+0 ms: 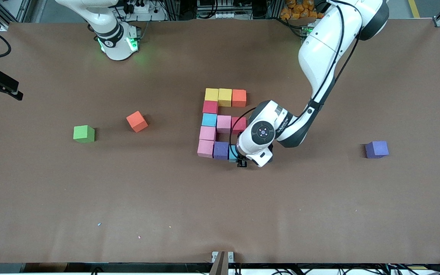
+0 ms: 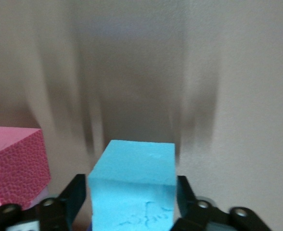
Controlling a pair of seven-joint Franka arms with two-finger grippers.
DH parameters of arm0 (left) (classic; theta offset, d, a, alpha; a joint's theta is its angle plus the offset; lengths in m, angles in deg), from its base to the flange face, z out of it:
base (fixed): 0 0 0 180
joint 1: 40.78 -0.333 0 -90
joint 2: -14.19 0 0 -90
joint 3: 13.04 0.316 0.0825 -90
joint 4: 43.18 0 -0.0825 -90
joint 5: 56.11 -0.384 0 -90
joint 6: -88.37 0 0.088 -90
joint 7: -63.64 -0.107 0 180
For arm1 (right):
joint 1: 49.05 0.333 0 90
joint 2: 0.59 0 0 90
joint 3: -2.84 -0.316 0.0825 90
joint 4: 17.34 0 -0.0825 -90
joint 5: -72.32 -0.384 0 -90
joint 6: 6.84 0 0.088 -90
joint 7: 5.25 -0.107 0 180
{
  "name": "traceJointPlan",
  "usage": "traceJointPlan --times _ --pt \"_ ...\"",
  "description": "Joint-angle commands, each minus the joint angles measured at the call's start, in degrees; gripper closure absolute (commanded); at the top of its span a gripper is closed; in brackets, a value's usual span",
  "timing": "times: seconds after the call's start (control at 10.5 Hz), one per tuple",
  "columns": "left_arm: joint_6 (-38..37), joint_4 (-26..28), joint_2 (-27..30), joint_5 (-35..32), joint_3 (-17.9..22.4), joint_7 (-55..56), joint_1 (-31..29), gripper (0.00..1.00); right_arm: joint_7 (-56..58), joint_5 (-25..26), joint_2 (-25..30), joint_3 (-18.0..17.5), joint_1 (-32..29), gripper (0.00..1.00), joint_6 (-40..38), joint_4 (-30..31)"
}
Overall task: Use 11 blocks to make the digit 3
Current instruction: 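Lower the cyan cube beside the purple cube with the left gripper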
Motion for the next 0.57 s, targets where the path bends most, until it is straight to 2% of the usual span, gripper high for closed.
traceJointPlan --times 0.0,0.48 --pt "-2.9 0.7 2.7 -1.3 0.4 0.8 0.7 0.00 0.5 0.3 0.1 -0.2 -0.2 0.00 -0.5 -0.4" --pt "-10.4 0.7 12.1 -1.2 0.2 -7.8 -0.5 0.00 0.6 0.3 0.1 -0.2 -0.2 0.00 -0.5 -0.4"
